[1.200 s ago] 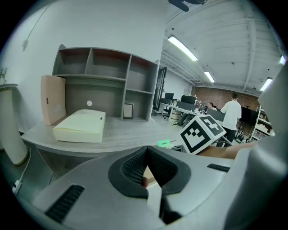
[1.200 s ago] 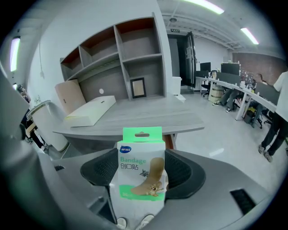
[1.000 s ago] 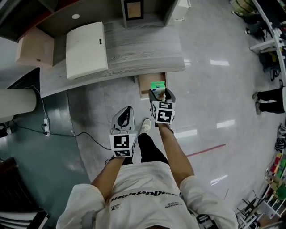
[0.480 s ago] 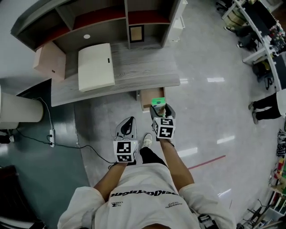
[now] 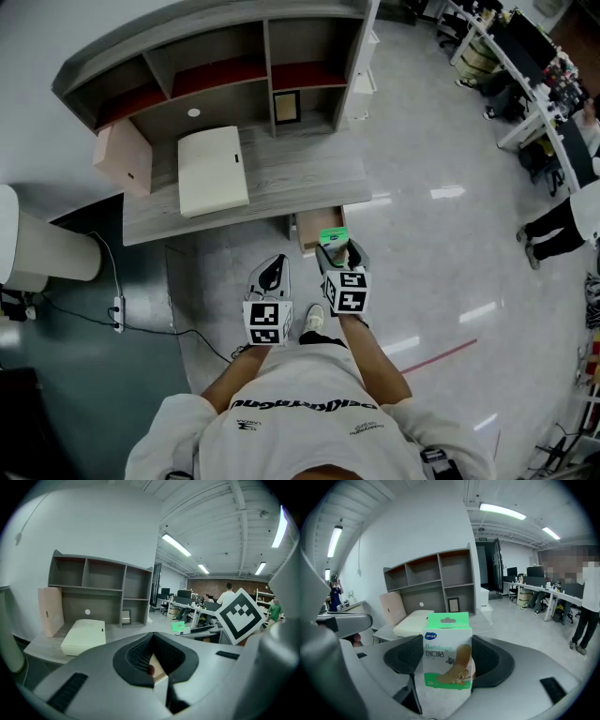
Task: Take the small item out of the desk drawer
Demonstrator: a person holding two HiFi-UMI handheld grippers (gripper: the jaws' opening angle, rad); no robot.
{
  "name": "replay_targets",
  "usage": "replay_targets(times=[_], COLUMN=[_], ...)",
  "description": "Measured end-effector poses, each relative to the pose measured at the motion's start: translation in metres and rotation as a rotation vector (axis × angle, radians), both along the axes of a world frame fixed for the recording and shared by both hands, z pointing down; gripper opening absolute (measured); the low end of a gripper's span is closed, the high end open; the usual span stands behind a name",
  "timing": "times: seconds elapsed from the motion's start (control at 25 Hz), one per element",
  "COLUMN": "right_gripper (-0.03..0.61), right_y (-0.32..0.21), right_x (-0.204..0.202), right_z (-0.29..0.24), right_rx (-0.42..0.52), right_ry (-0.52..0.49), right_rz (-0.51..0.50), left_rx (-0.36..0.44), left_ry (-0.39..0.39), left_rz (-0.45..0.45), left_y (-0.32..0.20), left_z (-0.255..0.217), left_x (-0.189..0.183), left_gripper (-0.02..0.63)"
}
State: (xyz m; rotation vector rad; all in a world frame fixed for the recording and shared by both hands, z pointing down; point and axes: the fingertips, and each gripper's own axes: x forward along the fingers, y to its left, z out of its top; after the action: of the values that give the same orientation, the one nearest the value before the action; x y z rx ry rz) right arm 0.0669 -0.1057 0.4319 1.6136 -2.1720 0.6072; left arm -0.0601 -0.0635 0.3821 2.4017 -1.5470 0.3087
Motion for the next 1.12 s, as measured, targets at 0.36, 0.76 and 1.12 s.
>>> replay_targets(times=[0.36, 0.76, 1.12], right_gripper=[0.331, 0.331, 0.331], right_y=[0.017, 0.032, 0.037], right_x=[-0.002, 0.0, -0.003], right_z=[-0.052, -0.089, -0.115], right_rx=[0.111, 0.186, 0.26], right_ry=[-0.004, -0.018, -0.019], right_rz=[0.008, 0.018, 0.004], left_rx=[0.066, 0.117, 0.147], left_ry=[0.016, 0.006, -0.002], left_rz=[0.028, 0.05, 0.051], left_y=[0.008, 0.011, 0.007], left_z=[-0.03, -0.055, -0.069], left_x=[-0.003, -0.001, 0.002], left_gripper=[0.015, 0.015, 0.015])
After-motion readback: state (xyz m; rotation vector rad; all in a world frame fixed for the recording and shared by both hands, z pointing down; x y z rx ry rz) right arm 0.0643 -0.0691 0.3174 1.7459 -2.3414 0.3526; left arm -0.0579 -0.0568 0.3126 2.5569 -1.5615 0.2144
